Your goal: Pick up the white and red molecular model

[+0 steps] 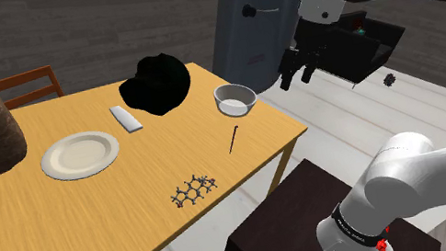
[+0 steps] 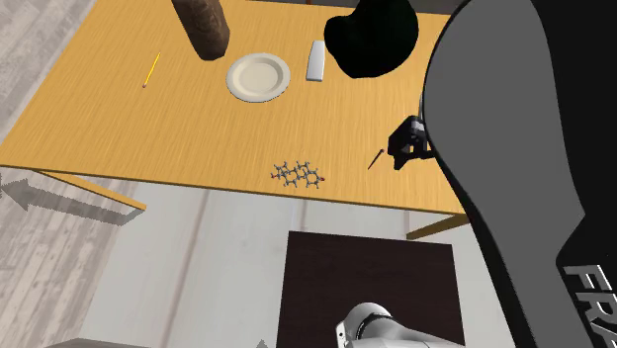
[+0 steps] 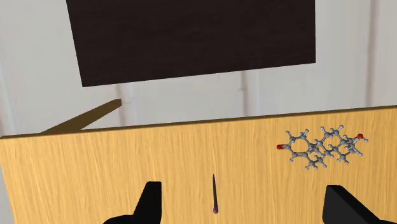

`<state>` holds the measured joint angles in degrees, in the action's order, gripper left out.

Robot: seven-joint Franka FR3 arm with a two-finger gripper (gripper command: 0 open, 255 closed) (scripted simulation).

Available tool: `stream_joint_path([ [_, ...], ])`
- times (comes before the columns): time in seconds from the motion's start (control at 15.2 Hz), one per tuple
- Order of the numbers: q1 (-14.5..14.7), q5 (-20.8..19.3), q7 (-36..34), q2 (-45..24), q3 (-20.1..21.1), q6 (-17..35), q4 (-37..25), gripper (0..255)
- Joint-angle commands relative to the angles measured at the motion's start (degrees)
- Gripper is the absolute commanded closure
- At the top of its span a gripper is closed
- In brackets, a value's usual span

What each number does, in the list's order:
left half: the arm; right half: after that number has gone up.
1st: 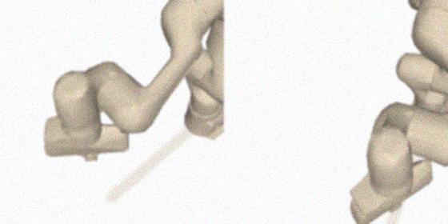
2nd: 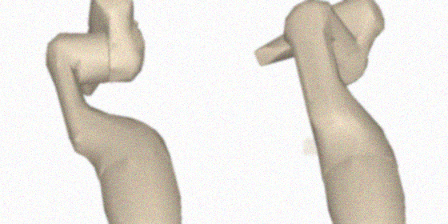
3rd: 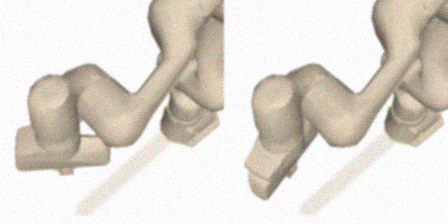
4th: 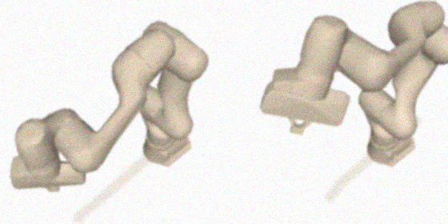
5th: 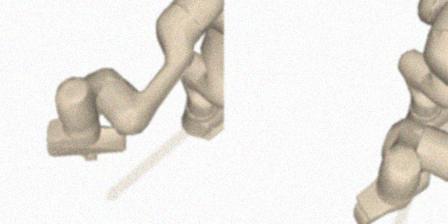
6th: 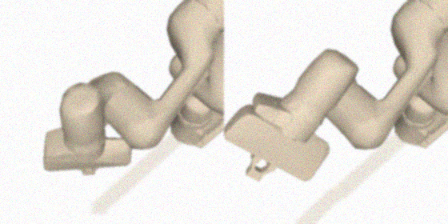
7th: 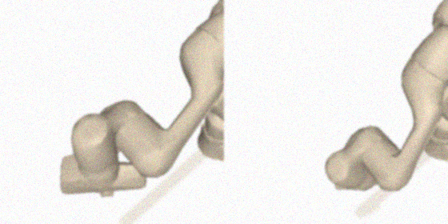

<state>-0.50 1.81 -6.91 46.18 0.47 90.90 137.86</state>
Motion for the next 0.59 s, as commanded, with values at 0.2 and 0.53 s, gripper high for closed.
stream_joint_path([
  [0.2,1.06,1.58,-0.94,-2.29,1.49,5.27,3.26,0],
  [0.53,2.95,4.22,-2.31,-7.74,4.09,14.42,7.33,0],
])
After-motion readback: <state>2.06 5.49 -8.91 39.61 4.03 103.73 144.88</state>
